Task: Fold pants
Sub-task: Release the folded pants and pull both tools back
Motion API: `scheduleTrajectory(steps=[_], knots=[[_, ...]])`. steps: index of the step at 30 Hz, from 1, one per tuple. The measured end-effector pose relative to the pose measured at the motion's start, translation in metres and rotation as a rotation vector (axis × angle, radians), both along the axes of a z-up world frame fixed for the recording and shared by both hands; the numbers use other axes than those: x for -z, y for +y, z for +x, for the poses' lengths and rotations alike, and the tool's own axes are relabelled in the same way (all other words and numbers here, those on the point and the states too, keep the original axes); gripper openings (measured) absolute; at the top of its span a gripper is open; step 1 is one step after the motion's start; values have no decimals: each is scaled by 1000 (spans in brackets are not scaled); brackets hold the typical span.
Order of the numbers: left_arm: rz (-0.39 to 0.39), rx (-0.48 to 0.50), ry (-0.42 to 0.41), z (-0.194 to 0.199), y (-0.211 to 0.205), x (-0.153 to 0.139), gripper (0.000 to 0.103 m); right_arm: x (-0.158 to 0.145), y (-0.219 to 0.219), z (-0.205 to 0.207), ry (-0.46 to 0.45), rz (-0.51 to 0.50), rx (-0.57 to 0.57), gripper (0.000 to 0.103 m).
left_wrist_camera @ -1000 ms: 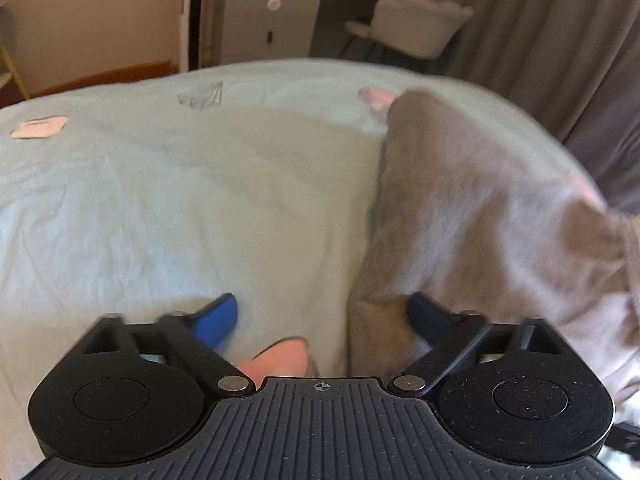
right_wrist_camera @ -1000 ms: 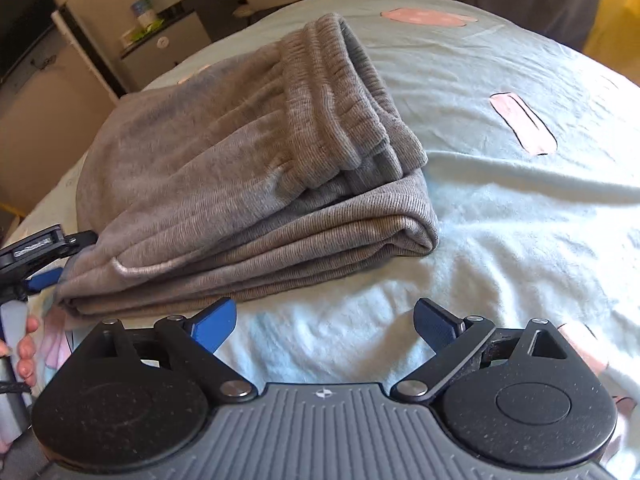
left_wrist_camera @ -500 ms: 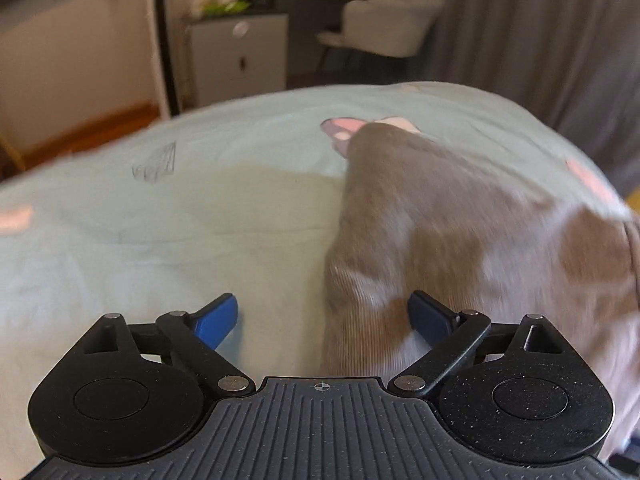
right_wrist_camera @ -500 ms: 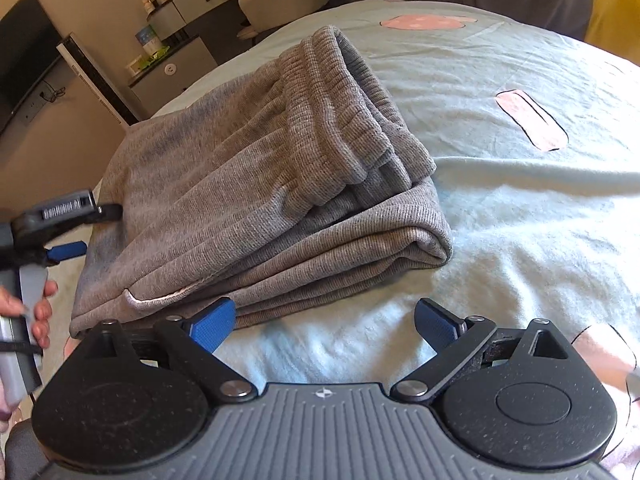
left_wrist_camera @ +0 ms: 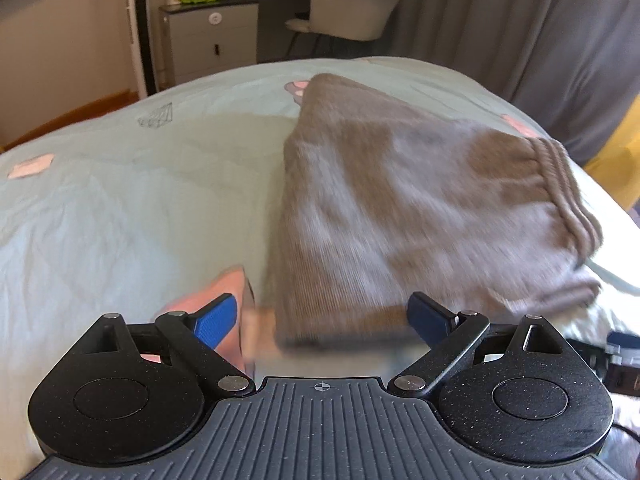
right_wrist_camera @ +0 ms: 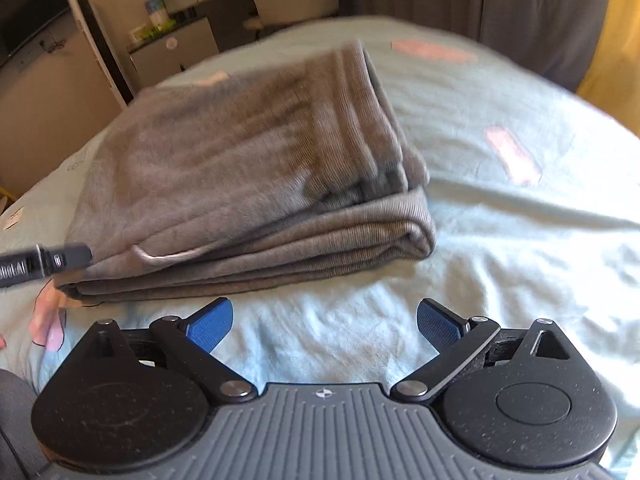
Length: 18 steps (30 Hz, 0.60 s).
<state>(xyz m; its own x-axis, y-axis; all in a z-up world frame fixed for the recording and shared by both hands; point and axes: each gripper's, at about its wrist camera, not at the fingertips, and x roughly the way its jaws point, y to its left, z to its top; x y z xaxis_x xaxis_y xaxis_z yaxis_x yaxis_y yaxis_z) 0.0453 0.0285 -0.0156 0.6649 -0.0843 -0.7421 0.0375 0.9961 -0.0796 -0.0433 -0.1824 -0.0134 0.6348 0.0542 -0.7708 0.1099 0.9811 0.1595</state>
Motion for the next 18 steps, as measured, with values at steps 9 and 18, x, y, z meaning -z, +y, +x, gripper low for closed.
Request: scheduleTrajectory(steps=[9,18], knots=[[55,42,-25,-38,-10,8,98,-20,31,-43,-137,-113,-58,99],[94,80,-40,-42,-20,14,100,-16,55,-41,-165,-235,-147,99]])
